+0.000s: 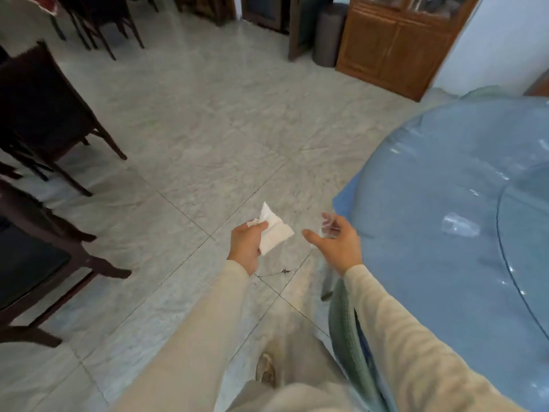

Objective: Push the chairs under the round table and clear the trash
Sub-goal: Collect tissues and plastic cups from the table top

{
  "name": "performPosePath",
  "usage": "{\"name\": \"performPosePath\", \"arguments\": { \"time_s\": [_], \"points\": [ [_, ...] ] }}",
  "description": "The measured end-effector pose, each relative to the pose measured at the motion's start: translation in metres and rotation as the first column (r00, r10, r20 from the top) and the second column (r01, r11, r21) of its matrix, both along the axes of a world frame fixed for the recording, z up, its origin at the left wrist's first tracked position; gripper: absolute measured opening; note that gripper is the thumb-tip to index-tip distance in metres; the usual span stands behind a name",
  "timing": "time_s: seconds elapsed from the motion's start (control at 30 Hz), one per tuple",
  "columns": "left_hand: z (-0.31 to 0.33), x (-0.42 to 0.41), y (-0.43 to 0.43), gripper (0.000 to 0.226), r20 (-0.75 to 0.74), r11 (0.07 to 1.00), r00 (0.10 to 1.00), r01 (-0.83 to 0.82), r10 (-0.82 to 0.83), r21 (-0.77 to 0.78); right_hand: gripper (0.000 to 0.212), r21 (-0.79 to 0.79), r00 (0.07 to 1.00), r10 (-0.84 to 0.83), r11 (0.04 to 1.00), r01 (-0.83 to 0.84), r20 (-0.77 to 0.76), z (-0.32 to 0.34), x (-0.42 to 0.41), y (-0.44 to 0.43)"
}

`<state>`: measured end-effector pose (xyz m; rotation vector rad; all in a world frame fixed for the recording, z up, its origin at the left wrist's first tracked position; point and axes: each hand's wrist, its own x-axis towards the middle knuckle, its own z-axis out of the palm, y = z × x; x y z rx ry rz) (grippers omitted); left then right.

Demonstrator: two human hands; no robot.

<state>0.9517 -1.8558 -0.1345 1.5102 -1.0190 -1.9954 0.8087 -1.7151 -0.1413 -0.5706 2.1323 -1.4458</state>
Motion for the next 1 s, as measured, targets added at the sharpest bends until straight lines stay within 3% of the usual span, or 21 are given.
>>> {"name": "performPosePath", "arguments": {
  "time_s": [0.2, 0.4, 0.53, 0.7, 0.83, 0.93, 1.0],
  "points": [
    [-0.008, -0.126, -0.041, 0.029, 0.001, 0.970, 0.970, 0.242, -0.242, 0.005, 0.055, 0.037, 0.967, -0.252, 0.967, 0.253, -0.035, -0.013, -0.091, -0.018],
    [-0.016, -0.259, -0.059, 0.008, 0.033, 0.857, 0.857, 0.515, -0.514, -0.035, 0.057, 0.048, 0.862, -0.507, 0.861, 0.506, 0.012, -0.040, -0.188, -0.022],
    [-0.021, -0.332, -0.064, 0.039, 0.112, 0.768, 0.766, 0.640, -0.633, -0.032, 0.058, 0.078, 0.762, -0.646, 0.763, 0.642, 0.049, -0.050, -0.234, -0.012],
    [-0.032, -0.407, -0.059, 0.036, 0.167, 0.597, 0.589, 0.802, -0.790, -0.005, 0.062, 0.113, 0.595, -0.797, 0.604, 0.789, 0.105, -0.063, -0.260, 0.009],
    [-0.039, -0.451, -0.034, 0.033, 0.193, 0.446, 0.431, 0.895, -0.881, 0.037, 0.057, 0.146, 0.402, -0.907, 0.418, 0.897, 0.125, -0.073, -0.261, 0.020],
    [-0.047, -0.487, -0.015, 0.025, 0.197, 0.299, 0.279, 0.951, -0.940, 0.080, 0.058, 0.180, 0.257, -0.959, 0.276, 0.944, 0.123, -0.084, -0.258, 0.019],
    [-0.052, -0.509, -0.008, 0.022, 0.202, 0.203, 0.182, 0.975, -0.962, 0.088, 0.058, 0.245, 0.211, -0.972, 0.230, 0.942, 0.102, -0.090, -0.257, 0.014]
  ]
}}
